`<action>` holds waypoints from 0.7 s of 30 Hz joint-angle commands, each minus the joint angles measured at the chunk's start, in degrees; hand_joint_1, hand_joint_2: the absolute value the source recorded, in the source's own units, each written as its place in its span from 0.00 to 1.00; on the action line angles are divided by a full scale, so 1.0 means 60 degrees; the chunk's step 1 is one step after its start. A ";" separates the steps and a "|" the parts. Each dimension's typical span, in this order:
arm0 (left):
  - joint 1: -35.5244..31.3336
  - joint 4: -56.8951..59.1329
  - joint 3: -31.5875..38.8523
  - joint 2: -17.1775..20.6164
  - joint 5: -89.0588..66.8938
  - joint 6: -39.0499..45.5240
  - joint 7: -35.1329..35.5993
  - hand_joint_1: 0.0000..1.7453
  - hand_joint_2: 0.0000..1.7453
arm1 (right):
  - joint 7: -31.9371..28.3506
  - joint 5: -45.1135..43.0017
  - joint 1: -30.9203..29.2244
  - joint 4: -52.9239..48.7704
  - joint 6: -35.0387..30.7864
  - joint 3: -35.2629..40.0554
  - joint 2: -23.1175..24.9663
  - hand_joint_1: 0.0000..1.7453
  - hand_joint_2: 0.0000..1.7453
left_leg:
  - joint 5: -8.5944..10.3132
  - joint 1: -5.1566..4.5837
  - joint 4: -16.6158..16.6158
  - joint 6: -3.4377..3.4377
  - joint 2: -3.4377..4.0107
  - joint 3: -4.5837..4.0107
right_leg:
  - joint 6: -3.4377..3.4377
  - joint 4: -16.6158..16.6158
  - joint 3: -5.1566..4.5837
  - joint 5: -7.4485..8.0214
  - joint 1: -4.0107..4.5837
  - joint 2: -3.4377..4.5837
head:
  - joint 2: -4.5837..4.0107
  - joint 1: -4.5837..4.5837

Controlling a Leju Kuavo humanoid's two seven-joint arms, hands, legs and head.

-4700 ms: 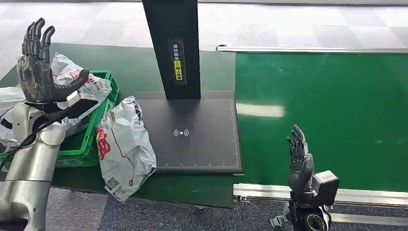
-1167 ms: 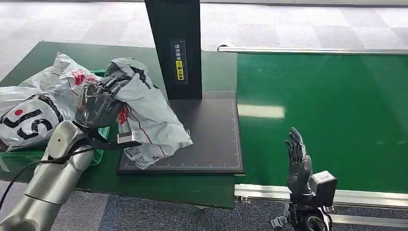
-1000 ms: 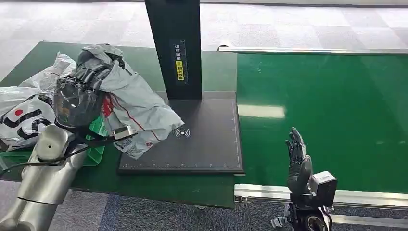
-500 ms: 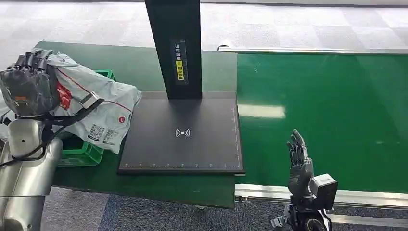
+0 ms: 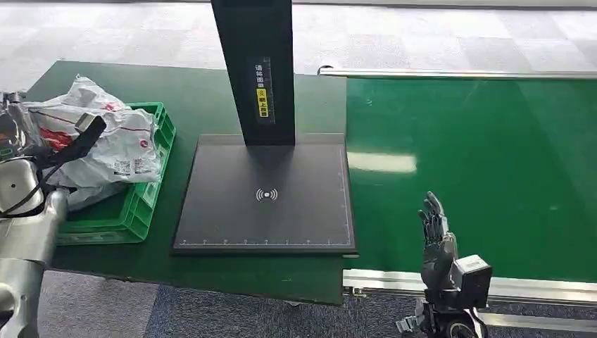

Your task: Moved the parcel from conveyor to table for the left to box.

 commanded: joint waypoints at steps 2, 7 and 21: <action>-0.1577 0.3508 -0.0864 0.0721 -0.0152 -0.0532 0.0761 1.00 1.00 | 0.0035 -0.0011 -0.0531 0.0753 0.0098 0.0219 -0.0119 0.00 0.00 | -0.0001 0.0005 -0.0001 0.0000 0.0012 0.0010 | -0.0003 -0.0005 0.0011 0.0002 0.0007 0.0006 | 0.0000 -0.0004; -0.1778 0.3799 -0.1060 0.0846 -0.0152 -0.0850 0.1128 1.00 1.00 | 0.0027 -0.0028 -0.0580 0.0809 0.0134 0.0295 -0.0144 0.00 0.00 | -0.0001 0.0005 -0.0003 0.0001 0.0014 0.0016 | -0.0003 -0.0008 0.0017 0.0000 0.0006 0.0004 | 0.0000 -0.0004; -0.2057 0.5315 -0.0651 0.0840 -0.0051 -0.3038 0.1613 1.00 1.00 | 0.0024 -0.0022 -0.1120 0.1415 0.0144 0.0655 -0.0101 0.00 0.00 | 0.0000 0.0002 -0.0023 0.0002 0.0057 0.0046 | -0.0008 -0.0017 0.0031 0.0008 0.0004 0.0054 | 0.0000 -0.0007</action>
